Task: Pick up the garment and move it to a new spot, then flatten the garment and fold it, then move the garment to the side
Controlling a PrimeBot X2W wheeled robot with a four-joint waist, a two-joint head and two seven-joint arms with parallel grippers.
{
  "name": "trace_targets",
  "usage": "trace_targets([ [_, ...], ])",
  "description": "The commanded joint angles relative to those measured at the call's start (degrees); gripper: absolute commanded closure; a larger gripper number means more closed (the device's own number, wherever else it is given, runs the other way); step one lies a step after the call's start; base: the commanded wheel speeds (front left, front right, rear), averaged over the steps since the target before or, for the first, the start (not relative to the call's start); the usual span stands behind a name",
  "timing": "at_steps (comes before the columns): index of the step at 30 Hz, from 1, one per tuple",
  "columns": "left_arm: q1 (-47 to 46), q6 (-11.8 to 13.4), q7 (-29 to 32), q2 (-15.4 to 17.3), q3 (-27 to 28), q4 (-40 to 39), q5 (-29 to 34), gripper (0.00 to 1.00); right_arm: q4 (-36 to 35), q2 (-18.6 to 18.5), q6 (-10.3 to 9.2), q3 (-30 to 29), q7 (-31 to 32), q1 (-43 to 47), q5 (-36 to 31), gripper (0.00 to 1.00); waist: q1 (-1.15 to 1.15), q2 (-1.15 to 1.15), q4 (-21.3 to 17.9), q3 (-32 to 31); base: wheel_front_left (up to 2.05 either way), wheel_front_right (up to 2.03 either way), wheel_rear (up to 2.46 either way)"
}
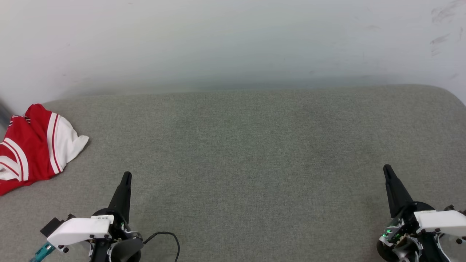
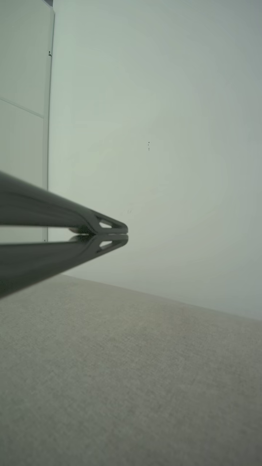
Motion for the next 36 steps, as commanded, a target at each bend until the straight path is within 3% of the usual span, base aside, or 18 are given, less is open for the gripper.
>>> trace_targets([
  [1, 0.0, 0.01, 0.0, 0.0, 0.0, 0.0, 0.0, 0.0, 0.0, 0.0, 0.0, 0.01, 0.0, 0.0, 0.0, 0.0, 0.0, 0.0, 0.0, 0.0, 0.0, 0.0, 0.0],
  [6, 1.92, 0.03, -0.15, -0.19, -0.34, 1.99, 0.07, 0.0, 2.11, 0.02, -0.01, 0.11, -0.13, 1.67, -0.11, 0.0, 0.0, 0.0, -0.01, 0.02, 0.0, 0.0, 0.0],
  [21, 4.35, 0.0, -4.42, -0.15, -0.74, -1.53, 3.79, 0.0, -1.47, 0.03, -0.01, 3.02, -4.41, 3.76, -4.61, 0.0, 0.0, 0.0, -0.11, -0.2, 0.0, 0.0, 0.0],
  [36, 5.59, -0.02, -8.0, -0.11, 3.53, -4.08, 14.82, 0.0, -4.17, 0.04, -0.01, 2.54, -8.0, 4.37, -21.32, 0.0, 0.0, 0.0, -0.13, -0.48, 0.0, 0.0, 0.0],
])
